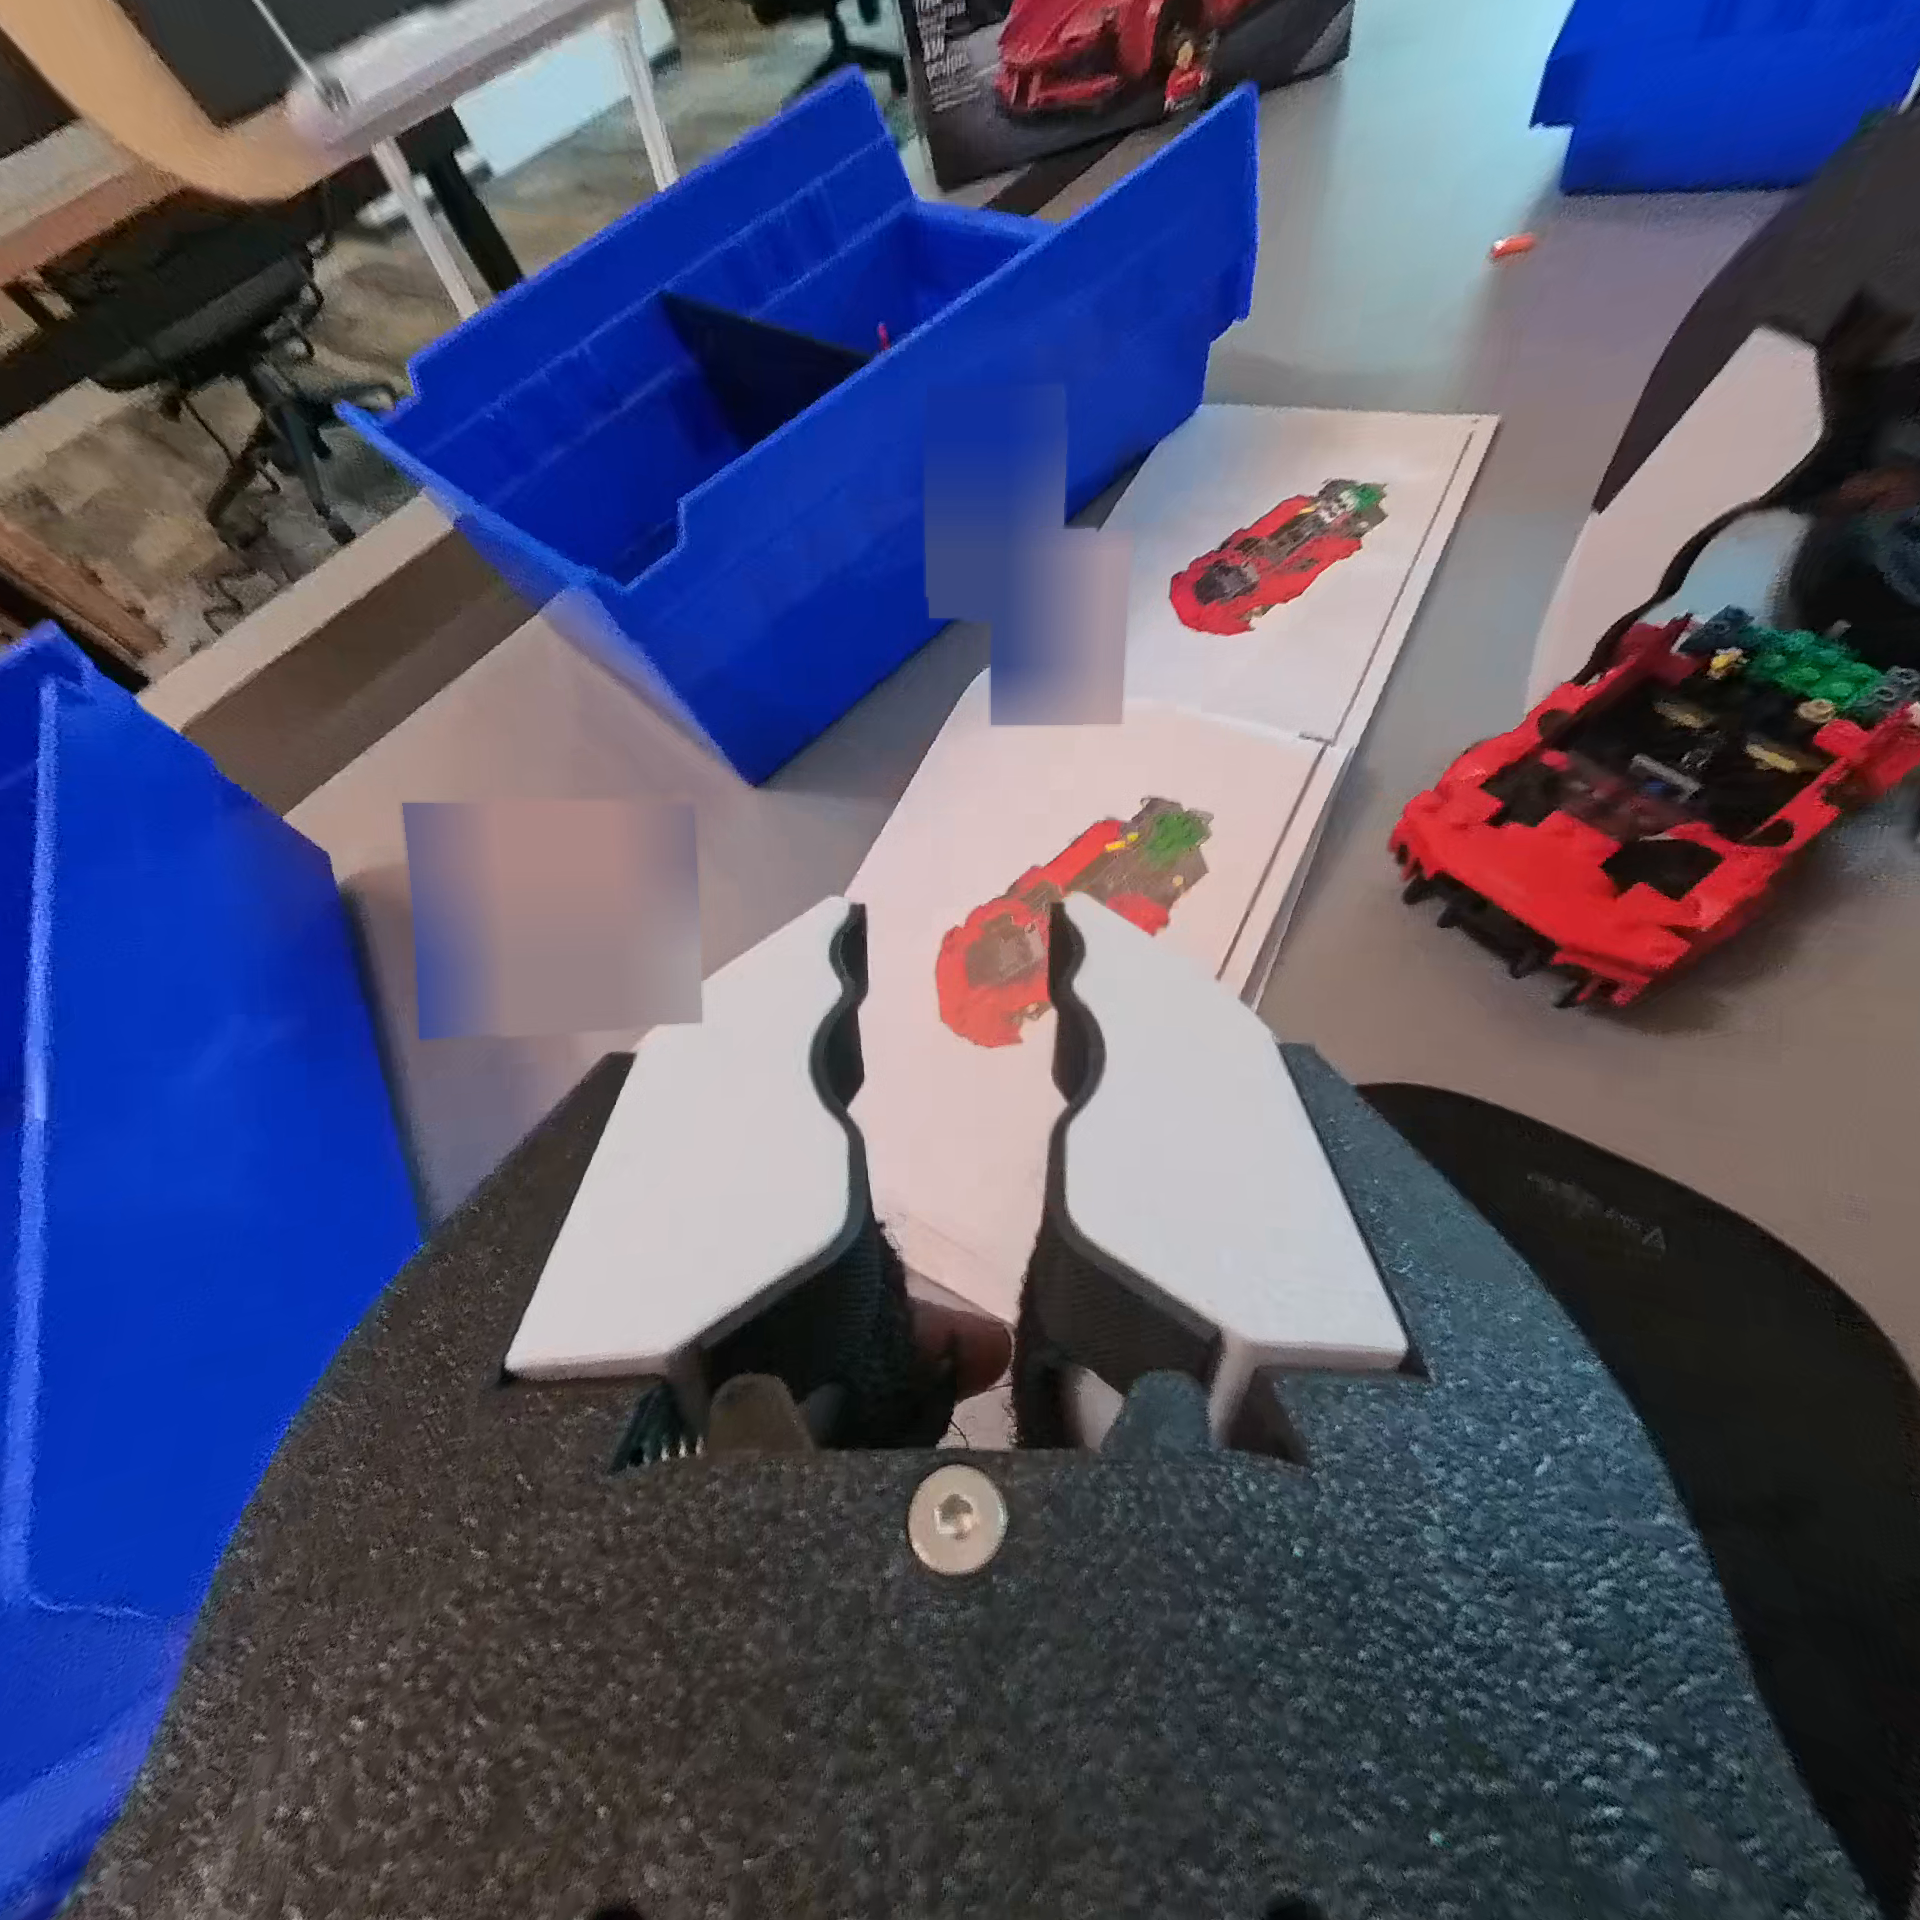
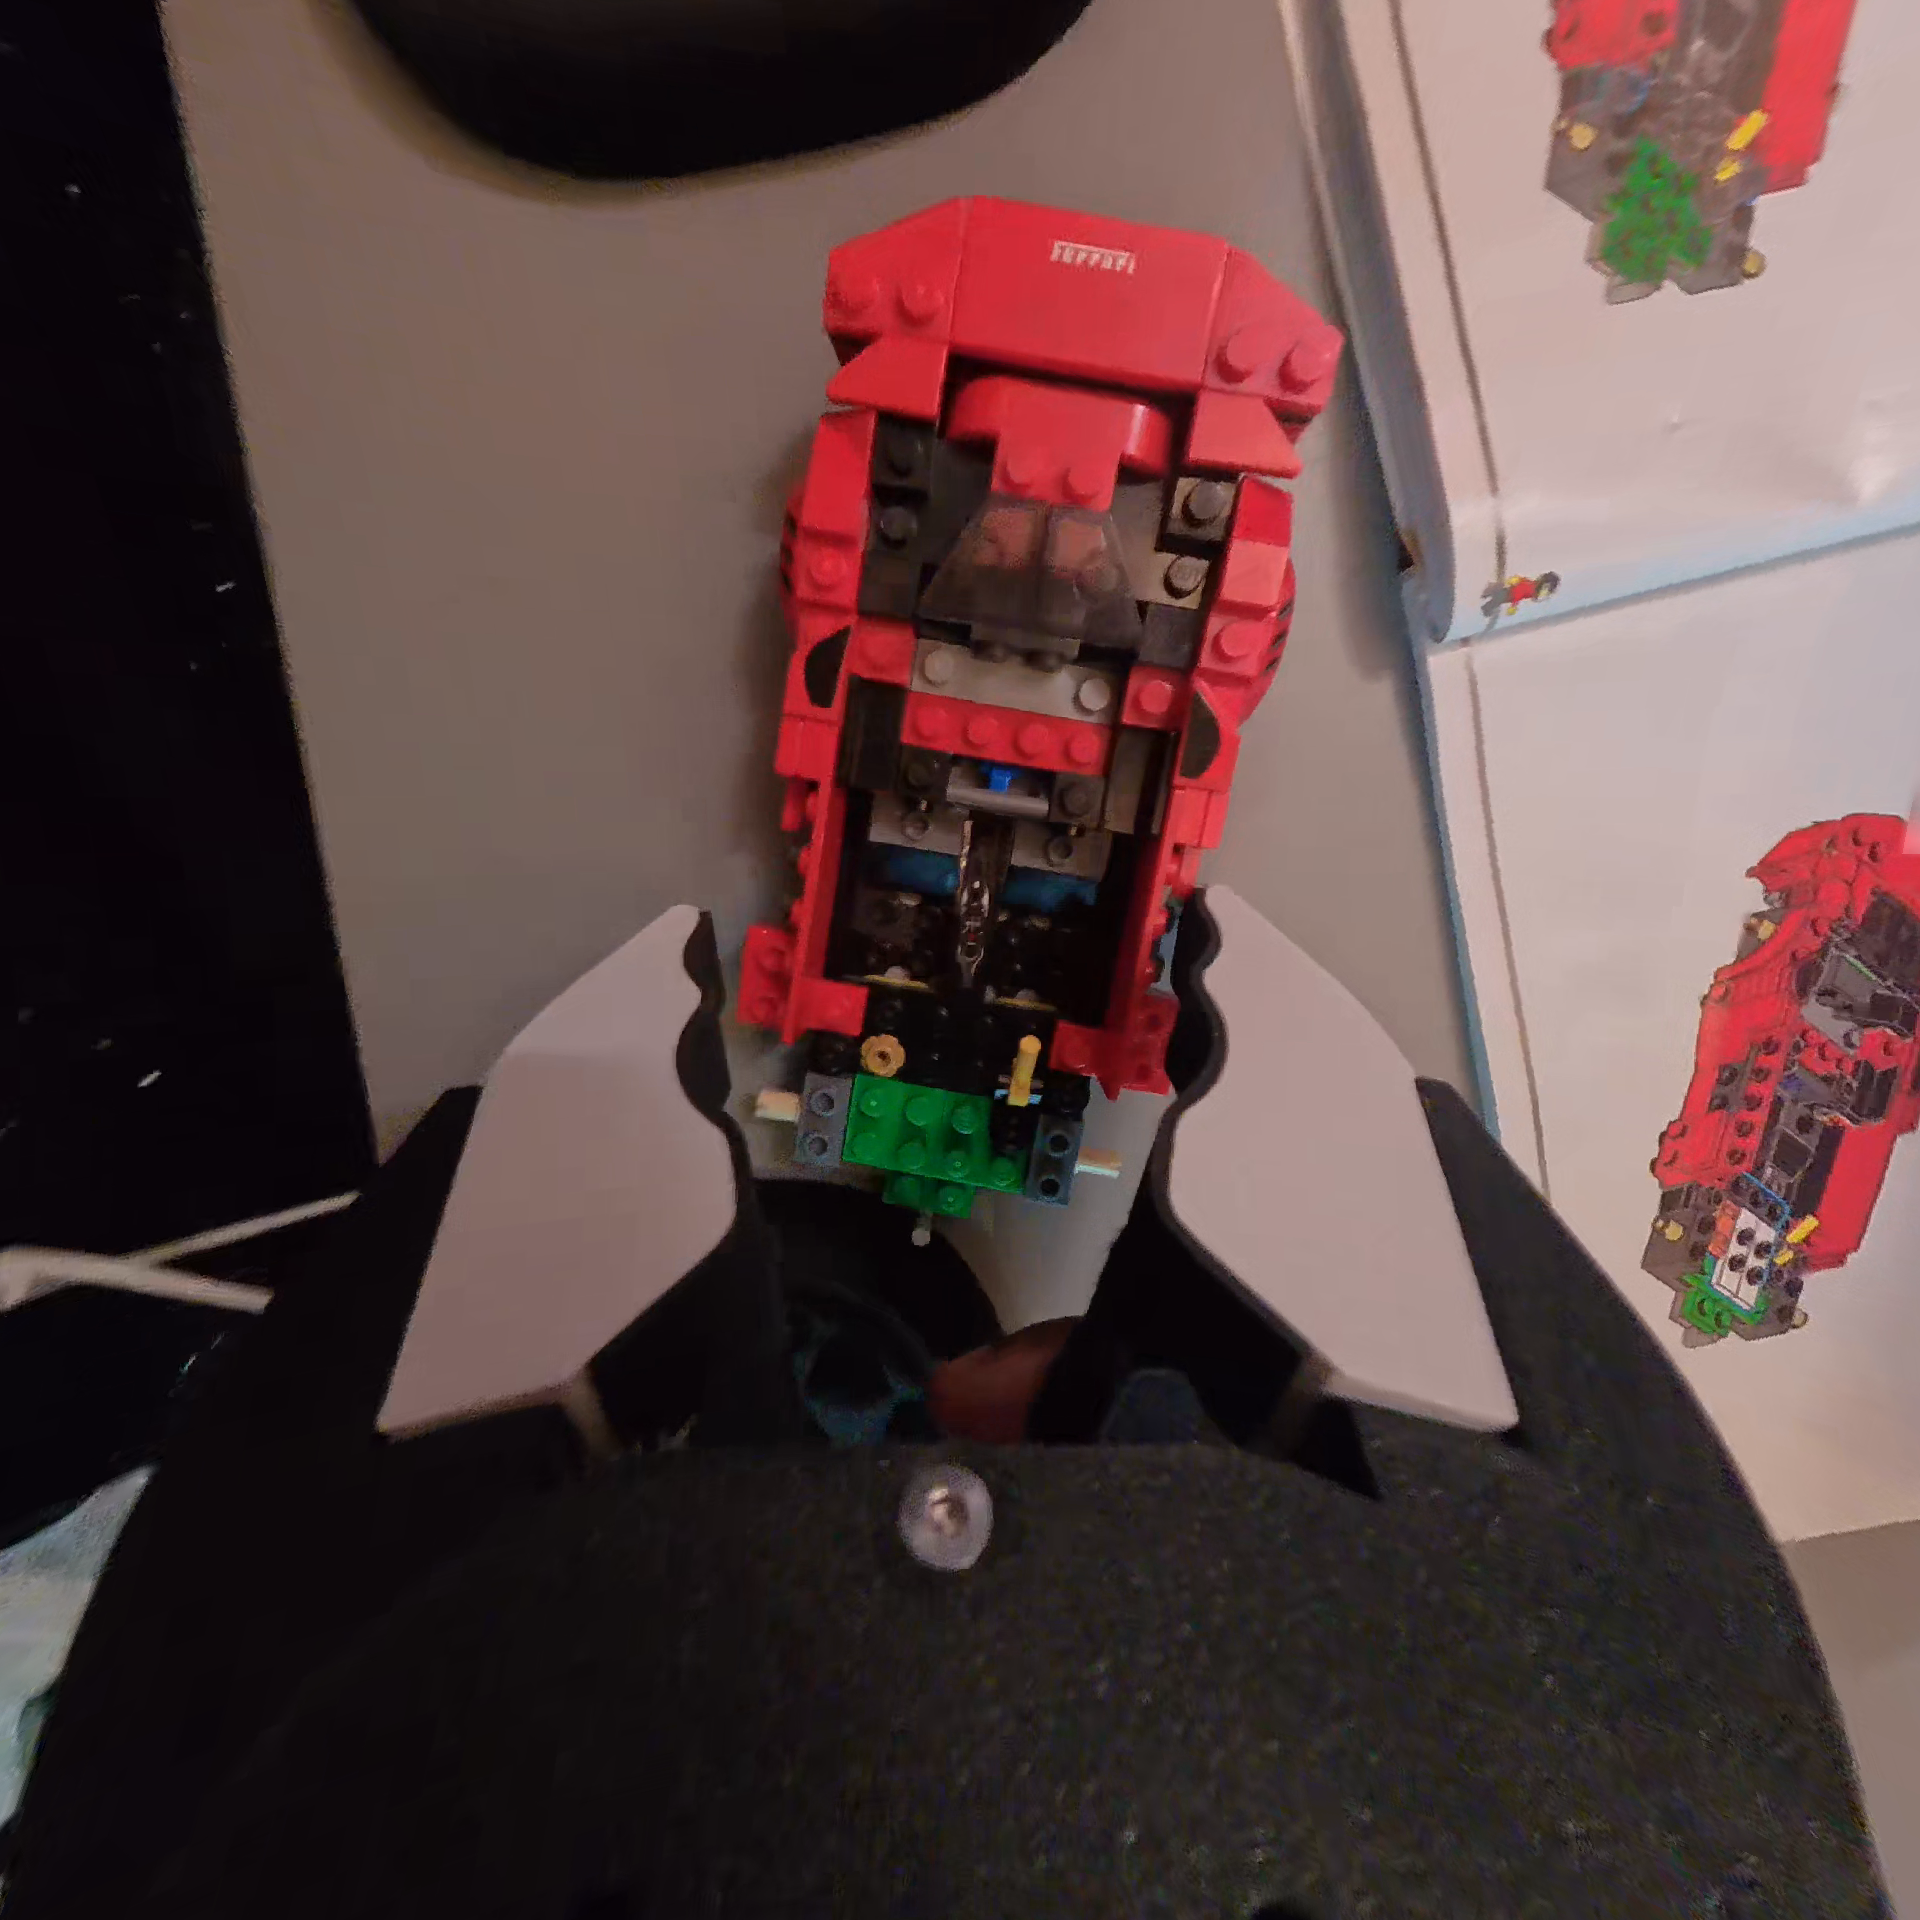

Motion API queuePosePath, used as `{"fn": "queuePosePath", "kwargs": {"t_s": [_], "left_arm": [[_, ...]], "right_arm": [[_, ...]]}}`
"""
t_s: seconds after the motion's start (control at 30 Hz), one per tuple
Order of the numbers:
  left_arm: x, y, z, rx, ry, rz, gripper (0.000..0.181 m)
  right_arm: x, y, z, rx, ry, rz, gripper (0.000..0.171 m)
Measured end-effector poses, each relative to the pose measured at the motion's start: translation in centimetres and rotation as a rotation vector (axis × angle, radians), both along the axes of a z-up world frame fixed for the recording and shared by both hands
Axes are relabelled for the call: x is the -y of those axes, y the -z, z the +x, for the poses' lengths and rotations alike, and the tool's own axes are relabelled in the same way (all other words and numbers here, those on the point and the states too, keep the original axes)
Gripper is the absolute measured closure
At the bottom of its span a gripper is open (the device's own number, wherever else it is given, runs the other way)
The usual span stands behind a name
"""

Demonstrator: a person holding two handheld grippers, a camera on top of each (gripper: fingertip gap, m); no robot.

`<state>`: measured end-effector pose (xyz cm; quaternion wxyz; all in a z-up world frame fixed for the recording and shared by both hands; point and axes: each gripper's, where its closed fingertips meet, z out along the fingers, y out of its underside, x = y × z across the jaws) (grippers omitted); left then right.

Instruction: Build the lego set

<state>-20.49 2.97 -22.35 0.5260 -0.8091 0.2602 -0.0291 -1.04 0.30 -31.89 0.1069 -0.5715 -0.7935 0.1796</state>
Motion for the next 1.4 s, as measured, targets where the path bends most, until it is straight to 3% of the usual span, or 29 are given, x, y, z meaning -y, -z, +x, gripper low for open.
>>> {"fn": "queuePosePath", "kwargs": {"t_s": [0.17, 0.3, 0.37, 0.43, 0.47, 0.5, 0.57, 0.77, 0.87, 1.03, 1.13, 1.2, 1.27, 1.4], "left_arm": [[0.2, 3.2, -2.4, -0.065, -0.113, -0.143, 0.143], [0.1, 4.6, -4.4, -0.119, -0.221, -0.199, 0.136], [0.0, 5.2, -4.5, -0.108, -0.234, -0.234, 0.133], [0.1, 6.3, -4.1, -0.087, -0.223, -0.296, 0.131], [0.1, 7.0, -3.7, -0.079, -0.206, -0.336, 0.130], [0.2, 7.8, -3.4, -0.084, -0.192, -0.377, 0.129], [-0.1, 8.5, -2.8, -0.075, -0.168, -0.401, 0.132], [-1.1, 8.6, -1.6, -0.147, 0.013, -0.393, 0.146], [-1.7, 8.6, -1.3, -0.185, 0.098, -0.378, 0.147], [-2.1, 8.5, -1.9, -0.263, 0.098, -0.399, 0.150], [-3.1, 6.7, -2.1, -0.354, 0.030, -0.313, 0.157], [-4.1, 4.6, -0.2, -0.282, 0.034, -0.234, 0.159], [-5.0, 2.9, 2.8, -0.194, 0.105, -0.152, 0.159], [-6.9, 2.8, 8.6, -0.065, 0.269, -0.127, 0.161]], "right_arm": [[-3.2, -5.0, -2.1, -0.129, -0.001, -0.070, 0.064], [-13.1, -9.3, -6.2, -0.292, 0.103, 0.173, 0.070], [-17.8, -9.0, -7.4, -0.246, 0.120, 0.273, 0.081], [-19.8, -7.0, -8.3, -0.152, 0.109, 0.236, 0.097], [-20.4, -5.9, -8.4, -0.089, 0.108, 0.229, 0.109], [-21.3, -5.5, -8.3, -0.042, 0.104, 0.286, 0.134], [-22.9, -5.5, -7.8, 0.025, 0.108, 0.424, 0.157], [-22.1, -5.3, -5.6, 0.084, 0.136, 0.300, 0.164], [-22.3, -6.3, -4.7, 0.036, 0.165, 0.353, 0.156], [-19.3, -9.1, -3.5, -0.265, 0.258, 0.389, 0.123], [-20.0, -12.2, -2.2, -0.524, 0.357, 0.641, 0.117], [-18.6, -13.2, -1.6, -0.672, 0.349, 0.662, 0.133], [-15.9, -10.4, -1.4, -0.605, 0.278, 0.475, 0.149], [-16.9, -2.8, 1.1, -0.270, 0.423, 0.249, 0.160]]}}
